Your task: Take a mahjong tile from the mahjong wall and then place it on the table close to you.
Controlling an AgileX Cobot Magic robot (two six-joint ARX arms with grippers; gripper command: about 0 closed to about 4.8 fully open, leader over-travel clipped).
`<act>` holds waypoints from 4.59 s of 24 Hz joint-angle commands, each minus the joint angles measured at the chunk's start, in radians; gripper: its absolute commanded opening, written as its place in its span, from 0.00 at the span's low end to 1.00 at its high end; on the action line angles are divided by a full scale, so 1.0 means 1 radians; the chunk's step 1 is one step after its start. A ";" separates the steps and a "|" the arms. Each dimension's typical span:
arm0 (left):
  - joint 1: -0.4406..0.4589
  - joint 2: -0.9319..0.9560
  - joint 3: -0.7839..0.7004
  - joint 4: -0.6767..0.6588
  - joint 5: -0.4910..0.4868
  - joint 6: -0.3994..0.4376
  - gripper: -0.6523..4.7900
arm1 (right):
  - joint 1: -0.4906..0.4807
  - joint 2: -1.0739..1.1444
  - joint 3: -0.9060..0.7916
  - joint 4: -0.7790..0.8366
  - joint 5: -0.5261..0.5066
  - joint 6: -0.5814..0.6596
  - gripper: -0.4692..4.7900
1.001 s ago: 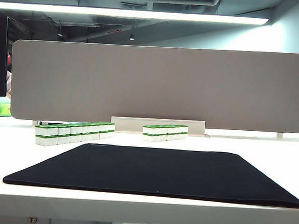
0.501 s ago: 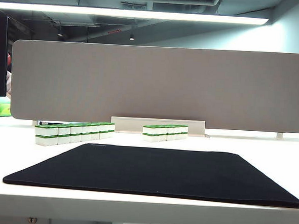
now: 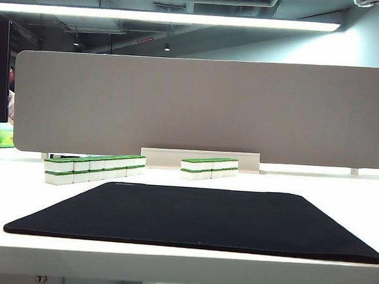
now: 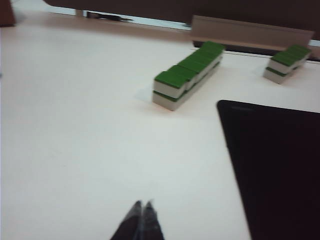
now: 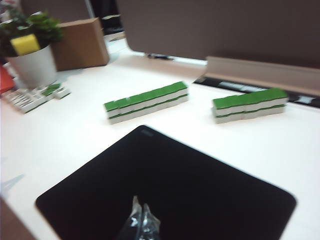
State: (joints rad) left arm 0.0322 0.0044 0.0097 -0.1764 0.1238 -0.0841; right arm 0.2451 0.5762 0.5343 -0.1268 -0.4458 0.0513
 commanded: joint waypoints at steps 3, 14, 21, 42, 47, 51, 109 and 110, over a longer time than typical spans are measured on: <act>-0.001 0.001 0.015 -0.009 0.122 -0.075 0.11 | 0.031 -0.001 0.006 -0.008 -0.002 -0.002 0.09; -0.001 0.072 0.232 -0.010 0.150 -0.185 0.11 | 0.030 -0.002 0.006 -0.011 -0.002 -0.002 0.09; -0.001 0.443 0.449 -0.011 0.174 -0.111 0.11 | 0.030 -0.002 0.006 -0.011 -0.001 -0.002 0.09; -0.002 1.396 1.376 -0.436 0.221 0.005 0.12 | 0.030 -0.003 0.006 -0.011 -0.002 -0.002 0.09; -0.025 1.551 1.563 -0.551 0.209 0.070 0.12 | 0.030 -0.002 0.006 -0.011 -0.002 -0.002 0.09; -0.044 1.680 1.722 -0.634 0.154 0.121 0.23 | 0.029 -0.002 0.006 -0.011 -0.001 -0.002 0.09; -0.120 2.325 2.042 -0.859 -0.075 0.599 0.71 | 0.029 -0.001 0.006 -0.085 0.002 -0.002 0.09; -0.120 2.325 2.042 -0.862 -0.075 0.599 0.70 | 0.029 -0.001 0.006 -0.085 0.002 -0.002 0.09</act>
State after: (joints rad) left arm -0.0864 2.3257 2.0495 -1.0344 0.0517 0.5163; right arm 0.2733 0.5758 0.5343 -0.2253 -0.4446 0.0513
